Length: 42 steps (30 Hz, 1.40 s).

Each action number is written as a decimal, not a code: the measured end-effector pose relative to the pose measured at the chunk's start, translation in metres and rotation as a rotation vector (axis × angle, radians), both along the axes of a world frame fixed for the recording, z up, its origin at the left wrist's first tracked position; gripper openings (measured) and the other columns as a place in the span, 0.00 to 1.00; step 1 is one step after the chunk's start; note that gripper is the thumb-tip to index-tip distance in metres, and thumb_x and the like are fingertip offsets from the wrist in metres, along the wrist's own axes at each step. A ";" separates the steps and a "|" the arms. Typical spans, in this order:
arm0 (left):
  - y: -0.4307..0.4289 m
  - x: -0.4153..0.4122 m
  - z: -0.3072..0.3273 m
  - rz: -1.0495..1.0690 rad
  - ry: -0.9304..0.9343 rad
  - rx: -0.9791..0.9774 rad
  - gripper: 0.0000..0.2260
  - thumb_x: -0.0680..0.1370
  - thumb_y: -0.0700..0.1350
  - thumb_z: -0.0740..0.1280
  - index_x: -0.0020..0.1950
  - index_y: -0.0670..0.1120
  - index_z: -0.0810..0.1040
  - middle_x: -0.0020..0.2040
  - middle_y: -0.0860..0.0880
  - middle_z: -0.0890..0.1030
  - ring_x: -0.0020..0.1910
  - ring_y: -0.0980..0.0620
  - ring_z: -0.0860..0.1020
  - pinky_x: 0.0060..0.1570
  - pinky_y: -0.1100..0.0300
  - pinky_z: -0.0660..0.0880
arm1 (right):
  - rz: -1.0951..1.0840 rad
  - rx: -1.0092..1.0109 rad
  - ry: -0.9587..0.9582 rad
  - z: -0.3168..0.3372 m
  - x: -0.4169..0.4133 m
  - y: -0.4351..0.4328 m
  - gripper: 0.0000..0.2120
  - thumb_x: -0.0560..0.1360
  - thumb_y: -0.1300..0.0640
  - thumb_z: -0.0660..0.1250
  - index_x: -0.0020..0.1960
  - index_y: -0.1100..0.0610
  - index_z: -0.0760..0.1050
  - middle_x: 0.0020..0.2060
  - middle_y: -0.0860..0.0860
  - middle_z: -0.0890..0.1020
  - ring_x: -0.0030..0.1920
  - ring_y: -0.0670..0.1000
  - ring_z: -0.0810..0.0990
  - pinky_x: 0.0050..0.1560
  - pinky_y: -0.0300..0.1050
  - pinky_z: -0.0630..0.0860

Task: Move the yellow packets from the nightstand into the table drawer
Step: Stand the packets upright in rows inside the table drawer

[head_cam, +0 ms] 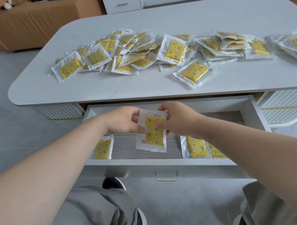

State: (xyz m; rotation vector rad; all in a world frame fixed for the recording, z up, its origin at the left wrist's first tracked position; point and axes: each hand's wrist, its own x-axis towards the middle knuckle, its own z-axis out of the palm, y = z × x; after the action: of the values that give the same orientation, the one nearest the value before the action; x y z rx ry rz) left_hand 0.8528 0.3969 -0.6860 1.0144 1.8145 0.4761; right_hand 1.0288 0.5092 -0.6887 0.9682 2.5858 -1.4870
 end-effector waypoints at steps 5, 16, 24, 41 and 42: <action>0.003 0.007 -0.021 0.119 -0.021 0.016 0.14 0.73 0.37 0.77 0.57 0.42 0.82 0.51 0.47 0.87 0.52 0.48 0.85 0.54 0.54 0.81 | 0.000 0.095 -0.026 -0.007 0.001 0.000 0.11 0.78 0.53 0.70 0.59 0.53 0.75 0.48 0.50 0.83 0.46 0.51 0.84 0.48 0.49 0.81; -0.048 -0.071 -0.080 0.322 0.376 -0.308 0.26 0.67 0.46 0.83 0.61 0.42 0.79 0.52 0.47 0.84 0.50 0.49 0.83 0.55 0.53 0.81 | -0.124 0.740 0.190 0.014 0.009 0.037 0.09 0.79 0.59 0.64 0.58 0.54 0.76 0.55 0.51 0.73 0.55 0.54 0.74 0.45 0.47 0.72; -0.046 -0.066 -0.072 -0.024 0.852 -0.533 0.38 0.67 0.67 0.76 0.67 0.45 0.72 0.63 0.49 0.78 0.60 0.48 0.77 0.51 0.57 0.76 | -0.169 0.738 0.132 0.009 0.011 0.055 0.11 0.77 0.60 0.64 0.60 0.55 0.76 0.53 0.50 0.69 0.61 0.56 0.72 0.50 0.48 0.72; 0.053 0.032 0.032 -0.172 0.750 -0.263 0.24 0.78 0.65 0.64 0.40 0.44 0.83 0.31 0.50 0.83 0.34 0.51 0.82 0.42 0.60 0.76 | -0.160 0.696 0.055 0.010 0.016 0.060 0.14 0.78 0.58 0.64 0.64 0.54 0.73 0.61 0.55 0.72 0.64 0.58 0.70 0.60 0.52 0.71; 0.058 0.034 0.041 -0.102 0.740 -0.136 0.23 0.78 0.64 0.64 0.42 0.46 0.84 0.33 0.49 0.84 0.36 0.51 0.83 0.42 0.60 0.77 | -0.176 0.710 0.062 0.009 0.016 0.061 0.15 0.78 0.58 0.64 0.64 0.55 0.73 0.61 0.56 0.72 0.64 0.59 0.70 0.61 0.53 0.70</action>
State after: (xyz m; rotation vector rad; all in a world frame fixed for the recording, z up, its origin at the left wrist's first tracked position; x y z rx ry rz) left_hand 0.8869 0.4551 -0.6451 1.2802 2.3782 -0.1177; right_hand 1.0452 0.5702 -0.6794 1.2222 3.2094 -0.5871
